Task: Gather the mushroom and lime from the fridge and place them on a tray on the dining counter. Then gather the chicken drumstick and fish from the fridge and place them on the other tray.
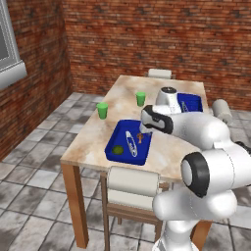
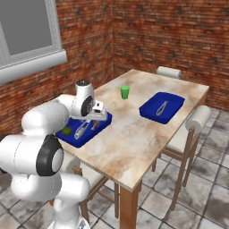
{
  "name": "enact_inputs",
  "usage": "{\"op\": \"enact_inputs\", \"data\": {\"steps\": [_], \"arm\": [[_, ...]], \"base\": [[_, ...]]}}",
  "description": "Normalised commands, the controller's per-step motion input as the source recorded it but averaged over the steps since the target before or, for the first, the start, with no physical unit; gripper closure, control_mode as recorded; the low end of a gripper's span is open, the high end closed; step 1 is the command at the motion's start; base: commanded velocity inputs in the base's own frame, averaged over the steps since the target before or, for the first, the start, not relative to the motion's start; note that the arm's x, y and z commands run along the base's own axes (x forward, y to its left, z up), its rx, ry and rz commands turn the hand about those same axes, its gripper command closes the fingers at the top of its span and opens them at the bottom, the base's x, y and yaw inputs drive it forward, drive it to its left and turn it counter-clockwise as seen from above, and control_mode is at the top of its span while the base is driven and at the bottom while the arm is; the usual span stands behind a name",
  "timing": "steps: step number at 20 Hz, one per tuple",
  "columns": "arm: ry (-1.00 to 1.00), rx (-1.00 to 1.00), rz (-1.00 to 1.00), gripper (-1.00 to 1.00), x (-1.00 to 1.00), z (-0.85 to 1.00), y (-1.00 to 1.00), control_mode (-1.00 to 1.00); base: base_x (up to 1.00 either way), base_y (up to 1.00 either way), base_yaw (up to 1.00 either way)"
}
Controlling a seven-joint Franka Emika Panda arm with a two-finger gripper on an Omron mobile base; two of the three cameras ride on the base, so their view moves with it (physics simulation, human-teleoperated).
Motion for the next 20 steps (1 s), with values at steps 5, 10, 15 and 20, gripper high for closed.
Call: {"op": "enact_inputs", "data": {"steps": [5,10,15,20], "arm": [[0.21,0.0,0.0,-1.0,-0.28,0.58,0.0,-1.0],[0.15,0.0,0.0,-1.0,-0.38,0.31,0.0,-1.0],[0.0,0.0,0.0,-1.0,-0.8,-0.1,0.0,-1.0],[0.0,0.0,0.0,-1.0,-0.42,-0.22,0.0,-1.0]], "base": [[0.0,0.0,0.0],[0.0,0.0,0.0],[0.0,0.0,0.0],[0.0,0.0,0.0]]}}
